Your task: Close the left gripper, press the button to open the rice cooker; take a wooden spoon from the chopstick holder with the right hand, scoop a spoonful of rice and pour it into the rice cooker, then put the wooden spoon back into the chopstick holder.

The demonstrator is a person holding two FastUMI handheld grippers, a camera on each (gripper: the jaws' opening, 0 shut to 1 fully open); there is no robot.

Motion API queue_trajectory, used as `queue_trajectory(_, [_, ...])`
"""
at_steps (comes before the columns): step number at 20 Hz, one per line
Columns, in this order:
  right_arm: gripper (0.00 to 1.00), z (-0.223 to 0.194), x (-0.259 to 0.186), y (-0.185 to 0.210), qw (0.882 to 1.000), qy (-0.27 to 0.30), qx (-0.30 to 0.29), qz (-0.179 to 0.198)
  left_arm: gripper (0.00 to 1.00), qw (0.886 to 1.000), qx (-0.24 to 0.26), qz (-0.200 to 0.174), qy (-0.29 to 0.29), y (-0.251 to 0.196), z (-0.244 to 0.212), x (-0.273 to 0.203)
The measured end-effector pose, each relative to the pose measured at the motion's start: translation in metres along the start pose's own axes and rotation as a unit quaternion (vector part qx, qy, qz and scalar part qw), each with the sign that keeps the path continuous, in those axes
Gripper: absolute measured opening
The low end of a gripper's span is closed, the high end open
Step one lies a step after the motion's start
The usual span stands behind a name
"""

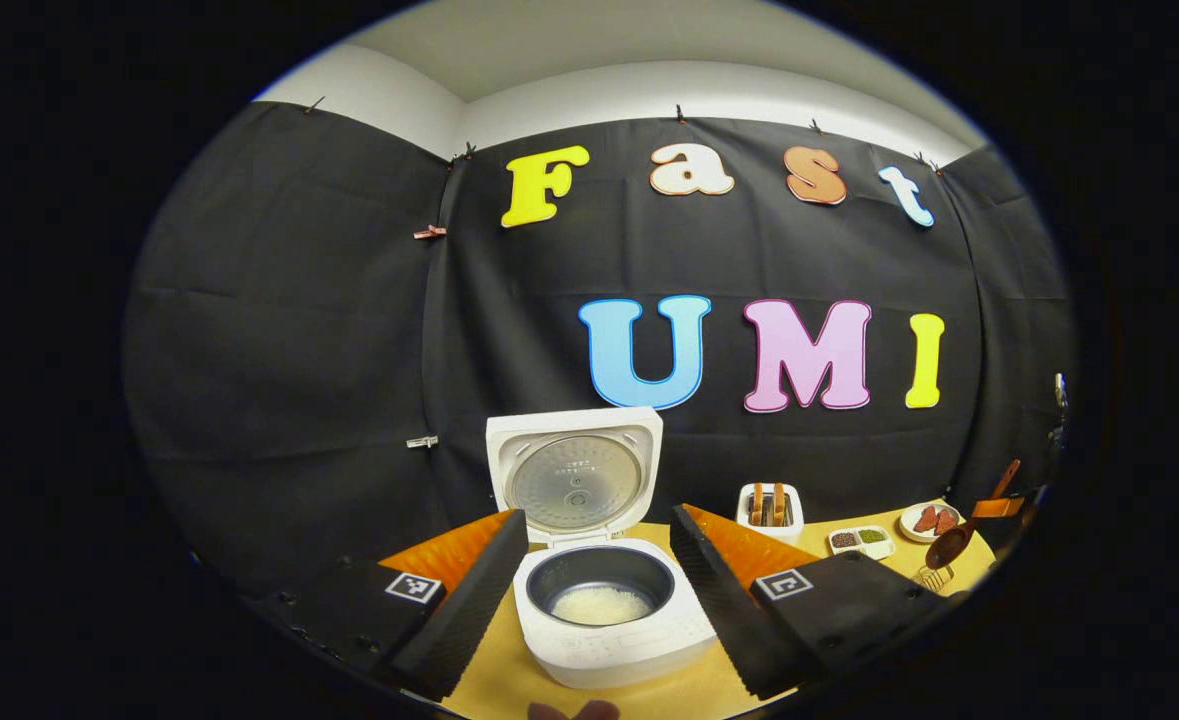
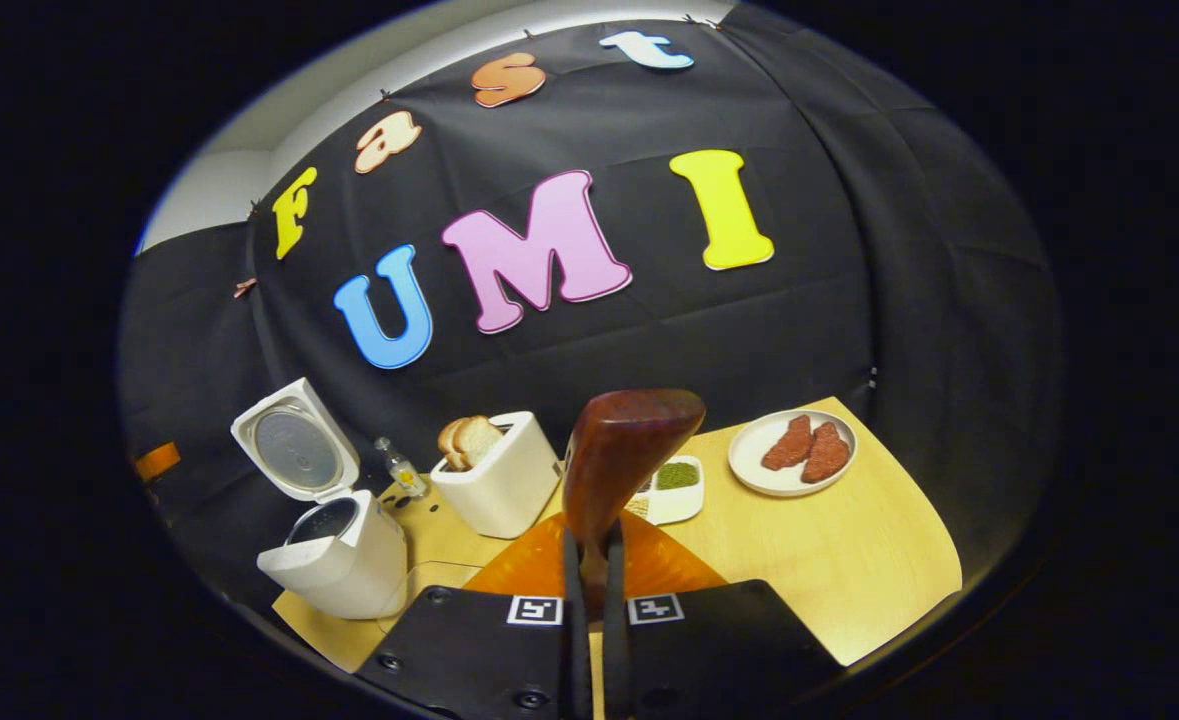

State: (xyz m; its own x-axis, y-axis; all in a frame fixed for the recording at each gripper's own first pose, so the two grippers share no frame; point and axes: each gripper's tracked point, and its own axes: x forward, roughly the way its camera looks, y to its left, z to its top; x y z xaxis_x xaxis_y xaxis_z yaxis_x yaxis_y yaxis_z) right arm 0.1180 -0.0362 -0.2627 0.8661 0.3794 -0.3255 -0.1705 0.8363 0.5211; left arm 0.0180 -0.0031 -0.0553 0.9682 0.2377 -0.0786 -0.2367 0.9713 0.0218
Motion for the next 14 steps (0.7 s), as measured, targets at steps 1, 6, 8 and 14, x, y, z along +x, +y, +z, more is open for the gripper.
queue_trajectory(1, [0.09, -0.003, 0.004, 0.014, 1.0, 0.005, -0.007, 0.008, 0.98, 1.0, 0.001, 0.0, -0.002, 0.004, 0.001, 0.001])
queue_trajectory(6, [0.09, -0.044, 0.023, 0.067, 0.997, 0.045, -0.065, 0.026, 0.98, 1.0, 0.005, -0.008, -0.003, 0.018, 0.0, 0.007])
queue_trajectory(8, [0.09, -0.066, 0.032, 0.076, 0.993, 0.066, -0.095, 0.02, 0.98, 1.0, 0.006, -0.013, -0.002, 0.021, -0.003, 0.01])
queue_trajectory(14, [0.09, -0.131, 0.061, 0.078, 0.971, 0.117, -0.205, -0.022, 0.98, 0.999, 0.004, -0.033, 0.002, 0.031, -0.005, 0.013])
